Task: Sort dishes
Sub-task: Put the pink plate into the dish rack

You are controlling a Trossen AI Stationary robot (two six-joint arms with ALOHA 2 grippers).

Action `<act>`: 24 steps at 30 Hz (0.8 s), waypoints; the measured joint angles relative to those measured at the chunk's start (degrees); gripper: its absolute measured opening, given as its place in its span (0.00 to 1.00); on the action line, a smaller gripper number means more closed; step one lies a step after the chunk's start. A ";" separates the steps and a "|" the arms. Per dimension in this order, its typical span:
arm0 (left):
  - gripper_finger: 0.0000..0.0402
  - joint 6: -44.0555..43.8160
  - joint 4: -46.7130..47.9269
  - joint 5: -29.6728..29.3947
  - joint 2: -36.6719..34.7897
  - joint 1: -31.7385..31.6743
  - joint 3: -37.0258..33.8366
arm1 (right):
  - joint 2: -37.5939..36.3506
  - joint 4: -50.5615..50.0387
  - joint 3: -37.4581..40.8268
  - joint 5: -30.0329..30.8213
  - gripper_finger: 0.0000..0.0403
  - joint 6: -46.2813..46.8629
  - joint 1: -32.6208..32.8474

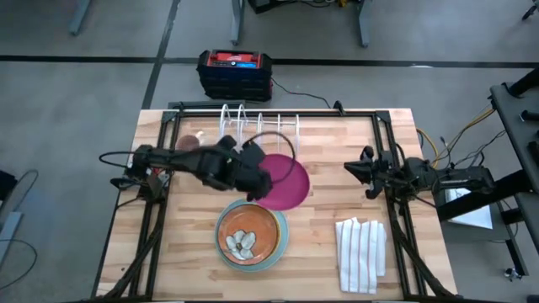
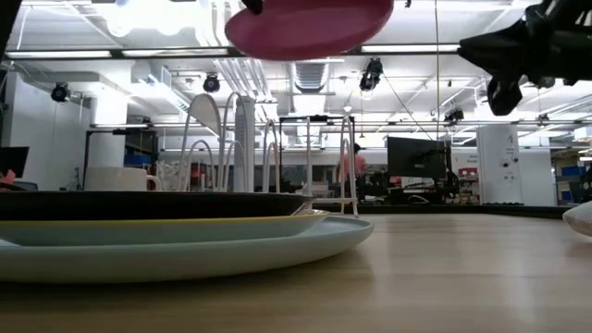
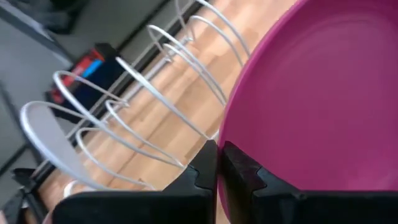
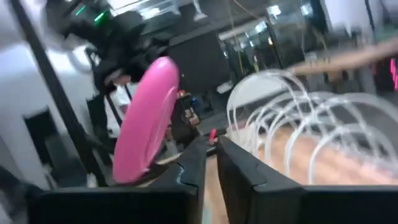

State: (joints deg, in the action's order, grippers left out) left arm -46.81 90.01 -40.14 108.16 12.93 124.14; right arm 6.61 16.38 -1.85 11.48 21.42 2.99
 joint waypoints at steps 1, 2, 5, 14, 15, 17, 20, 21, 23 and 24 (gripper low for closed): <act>0.00 -0.84 -0.01 -1.20 0.10 0.32 -0.93 | 0.68 -0.99 -0.73 -0.76 0.12 2.41 0.05; 0.00 -1.57 -0.01 -2.21 0.15 0.49 -1.89 | 1.67 -2.01 -1.54 -1.97 0.14 4.67 0.17; 0.00 -4.42 -0.34 -5.60 0.22 0.61 -4.53 | 6.45 -3.47 -3.80 -2.91 0.22 8.54 0.17; 0.00 -5.24 -3.14 -5.93 0.22 0.56 -7.06 | 28.79 -0.94 -15.32 -2.32 0.38 7.91 0.35; 0.00 -5.28 -3.40 -5.93 0.22 0.56 -7.03 | 31.29 -0.71 -16.83 -2.37 0.40 7.27 0.54; 0.00 -5.31 -3.64 -5.95 0.22 0.56 -6.68 | 36.14 -1.16 -19.79 -2.51 0.44 5.64 1.16; 0.00 -5.33 -3.60 -5.97 0.22 0.56 -6.49 | 42.05 -1.47 -23.81 -3.21 0.51 4.04 2.57; 0.00 -5.33 -3.61 -5.95 0.22 0.56 -6.49 | 43.45 -1.06 -25.05 -3.49 0.53 3.81 3.05; 0.00 -5.35 -3.61 -5.95 0.22 0.56 -6.53 | 45.68 -0.88 -26.80 -3.64 0.57 3.75 3.71; 0.00 -5.34 -3.62 -5.94 0.22 0.56 -6.56 | 46.65 -1.29 -27.36 -3.60 0.59 3.76 3.89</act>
State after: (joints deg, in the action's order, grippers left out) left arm -52.15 86.39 -46.08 108.38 13.50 117.58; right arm 53.25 15.09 -29.21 7.88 25.17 6.88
